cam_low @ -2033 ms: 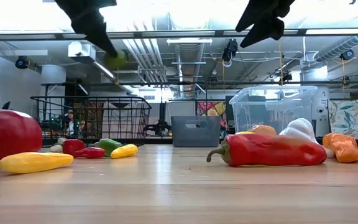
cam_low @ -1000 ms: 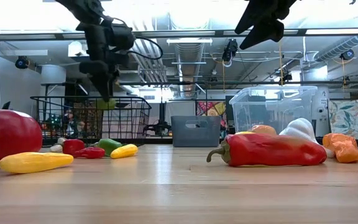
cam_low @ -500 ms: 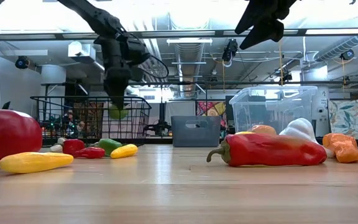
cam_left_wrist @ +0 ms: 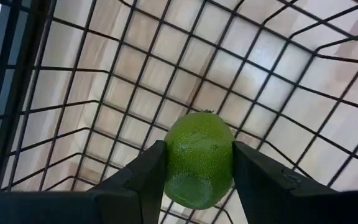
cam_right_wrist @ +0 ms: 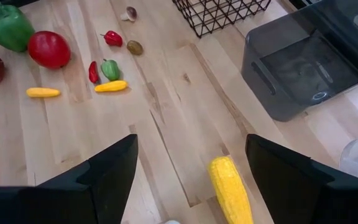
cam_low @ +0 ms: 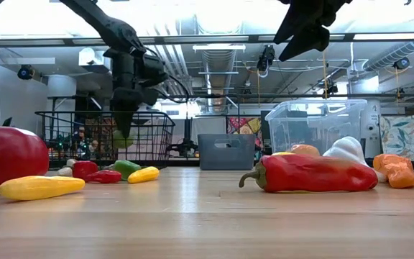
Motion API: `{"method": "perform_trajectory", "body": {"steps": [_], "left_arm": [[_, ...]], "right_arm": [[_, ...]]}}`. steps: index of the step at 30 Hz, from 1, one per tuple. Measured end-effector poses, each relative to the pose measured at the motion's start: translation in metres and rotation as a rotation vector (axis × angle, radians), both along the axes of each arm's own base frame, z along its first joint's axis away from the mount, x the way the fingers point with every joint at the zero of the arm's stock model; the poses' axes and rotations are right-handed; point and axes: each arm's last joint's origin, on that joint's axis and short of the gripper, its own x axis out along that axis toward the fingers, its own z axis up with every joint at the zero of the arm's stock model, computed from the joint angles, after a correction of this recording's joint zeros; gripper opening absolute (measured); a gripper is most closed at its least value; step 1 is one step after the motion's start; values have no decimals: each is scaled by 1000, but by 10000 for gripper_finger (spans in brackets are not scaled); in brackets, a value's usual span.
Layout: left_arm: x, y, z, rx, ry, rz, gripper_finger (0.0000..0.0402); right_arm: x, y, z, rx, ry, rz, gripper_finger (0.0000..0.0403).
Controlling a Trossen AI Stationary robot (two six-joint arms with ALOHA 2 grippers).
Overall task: Sort produce into baskets
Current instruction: Put the green lemon into the black basket
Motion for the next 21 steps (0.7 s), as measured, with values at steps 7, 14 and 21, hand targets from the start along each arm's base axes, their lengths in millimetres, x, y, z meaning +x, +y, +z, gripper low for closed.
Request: {"method": "perform_trajectory", "body": {"steps": [7, 14, 21], "left_arm": [[2, 2, 0, 22, -23, 1, 158], [2, 2, 0, 25, -27, 4, 183], [3, 2, 0, 27, -29, 4, 190]], "right_arm": [[0, 0, 0, 0, 0, 0, 286], [0, 0, 0, 0, -1, 1, 298], [0, 0, 0, 0, -1, 0, 304]]}}
